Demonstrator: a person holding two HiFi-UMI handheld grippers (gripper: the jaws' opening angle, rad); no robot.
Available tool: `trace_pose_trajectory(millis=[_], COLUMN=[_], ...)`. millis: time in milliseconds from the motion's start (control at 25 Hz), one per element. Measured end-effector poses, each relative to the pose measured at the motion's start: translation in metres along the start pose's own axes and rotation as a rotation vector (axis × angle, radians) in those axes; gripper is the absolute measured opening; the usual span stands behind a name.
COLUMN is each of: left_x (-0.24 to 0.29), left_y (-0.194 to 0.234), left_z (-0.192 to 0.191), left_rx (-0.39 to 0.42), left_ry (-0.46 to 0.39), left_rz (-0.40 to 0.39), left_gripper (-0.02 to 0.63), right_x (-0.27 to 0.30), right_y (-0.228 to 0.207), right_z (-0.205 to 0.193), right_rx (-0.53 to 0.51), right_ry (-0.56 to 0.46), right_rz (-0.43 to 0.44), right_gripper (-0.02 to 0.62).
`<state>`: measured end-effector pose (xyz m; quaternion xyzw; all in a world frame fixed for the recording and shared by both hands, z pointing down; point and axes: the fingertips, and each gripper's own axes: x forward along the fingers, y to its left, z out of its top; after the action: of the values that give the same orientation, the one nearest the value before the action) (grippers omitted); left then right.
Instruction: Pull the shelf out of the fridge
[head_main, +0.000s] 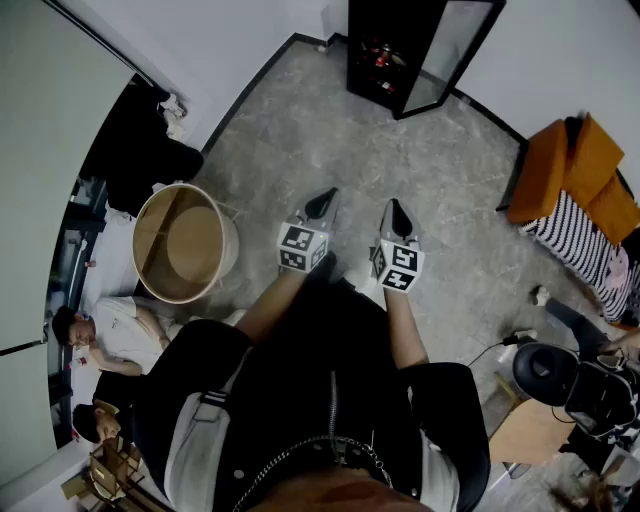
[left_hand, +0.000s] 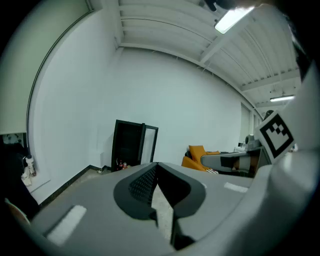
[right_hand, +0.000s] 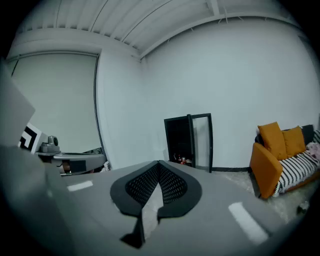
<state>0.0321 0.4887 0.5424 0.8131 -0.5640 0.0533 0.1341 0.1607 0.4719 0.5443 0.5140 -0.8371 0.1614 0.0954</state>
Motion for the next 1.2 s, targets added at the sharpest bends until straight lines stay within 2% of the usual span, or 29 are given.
trace_pose_trajectory(millis=[280, 720, 960, 1200], left_x=[0.0, 0.011, 0.013, 0.042], left_y=[0.001, -0.003, 0.015, 0.035], left_z=[0.0, 0.008, 0.007, 0.014], left_rx=[-0.015, -0.014, -0.029, -0.03], left_ry=[0.002, -0.004, 0.002, 0.011], left_rz=[0.013, 0.025, 0.028, 0.016], left_gripper=[0.009, 0.009, 0.009, 0.009], right_x=[0.0, -0.004, 0.013, 0.045], right_y=[-0.005, -0.001, 0.018, 0.016], right_z=[-0.005, 0.01, 0.007, 0.015], right_rx=[0.024, -0.011, -0.029, -0.034], right_ry=[0.017, -0.036, -0.01, 0.003], right_rz=[-0.003, 0.023, 0.041, 0.043], right_gripper=[-0.003, -0.002, -0.002, -0.002])
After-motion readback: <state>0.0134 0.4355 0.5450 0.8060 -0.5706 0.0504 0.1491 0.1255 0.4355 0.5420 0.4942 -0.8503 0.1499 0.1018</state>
